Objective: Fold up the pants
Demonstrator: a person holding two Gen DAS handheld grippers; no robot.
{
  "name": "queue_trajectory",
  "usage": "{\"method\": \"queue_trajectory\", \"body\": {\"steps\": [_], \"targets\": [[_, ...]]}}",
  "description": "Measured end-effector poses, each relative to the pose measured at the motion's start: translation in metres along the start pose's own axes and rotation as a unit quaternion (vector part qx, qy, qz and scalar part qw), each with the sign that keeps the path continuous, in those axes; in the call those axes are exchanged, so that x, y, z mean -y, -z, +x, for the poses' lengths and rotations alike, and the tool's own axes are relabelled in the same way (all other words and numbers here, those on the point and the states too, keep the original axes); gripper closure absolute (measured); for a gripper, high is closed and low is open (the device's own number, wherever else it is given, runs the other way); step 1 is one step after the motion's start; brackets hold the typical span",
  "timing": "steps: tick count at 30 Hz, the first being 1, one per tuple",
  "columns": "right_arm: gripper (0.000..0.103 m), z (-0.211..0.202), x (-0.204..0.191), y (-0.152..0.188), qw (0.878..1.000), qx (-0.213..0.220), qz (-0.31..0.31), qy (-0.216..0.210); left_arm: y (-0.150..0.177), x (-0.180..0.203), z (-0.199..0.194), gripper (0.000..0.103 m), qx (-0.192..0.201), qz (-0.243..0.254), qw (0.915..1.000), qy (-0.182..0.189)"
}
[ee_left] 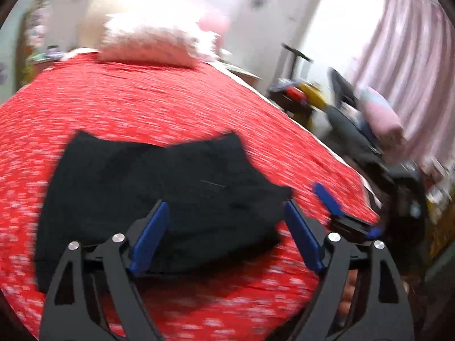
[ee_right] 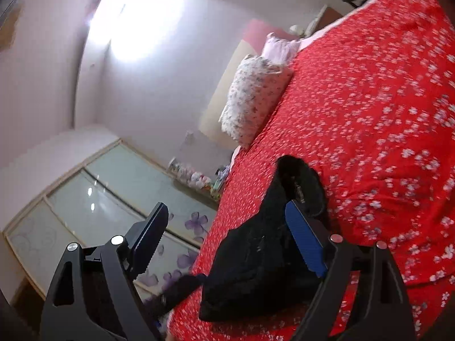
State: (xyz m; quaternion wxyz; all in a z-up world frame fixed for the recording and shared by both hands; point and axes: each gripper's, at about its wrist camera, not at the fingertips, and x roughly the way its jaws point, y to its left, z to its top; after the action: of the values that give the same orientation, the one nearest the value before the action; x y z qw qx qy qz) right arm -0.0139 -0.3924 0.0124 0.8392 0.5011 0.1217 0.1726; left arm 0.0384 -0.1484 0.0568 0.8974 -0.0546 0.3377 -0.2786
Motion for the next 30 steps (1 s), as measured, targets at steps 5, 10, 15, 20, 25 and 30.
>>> {"method": "queue_trajectory", "body": {"steps": [5,10,15,20,25,30], "targets": [[0.017,0.027,-0.023,0.017,0.995,-0.061,-0.076,0.023,-0.004,-0.055,-0.006,0.016,0.000,-0.064,0.9972,-0.040],[0.017,0.051,-0.049,0.038,0.977,-0.084,-0.186,0.070,0.000,-0.073,0.010,0.011,-0.011,-0.072,0.9949,-0.071],[0.018,0.069,-0.014,0.058,0.964,-0.141,-0.150,0.166,0.026,-0.102,0.017,0.013,-0.025,-0.101,0.9925,-0.064],[0.018,0.064,-0.023,0.062,0.959,-0.130,-0.182,0.173,0.033,-0.097,0.008,0.013,-0.004,-0.078,0.9947,-0.067],[0.018,0.049,-0.050,0.037,0.967,-0.057,-0.211,0.132,-0.005,-0.116,-0.013,0.008,0.049,-0.089,0.9937,-0.046],[0.025,0.078,-0.034,0.004,0.962,-0.064,-0.193,0.180,-0.047,-0.125,0.012,0.007,0.003,-0.077,0.9960,-0.045]]}}
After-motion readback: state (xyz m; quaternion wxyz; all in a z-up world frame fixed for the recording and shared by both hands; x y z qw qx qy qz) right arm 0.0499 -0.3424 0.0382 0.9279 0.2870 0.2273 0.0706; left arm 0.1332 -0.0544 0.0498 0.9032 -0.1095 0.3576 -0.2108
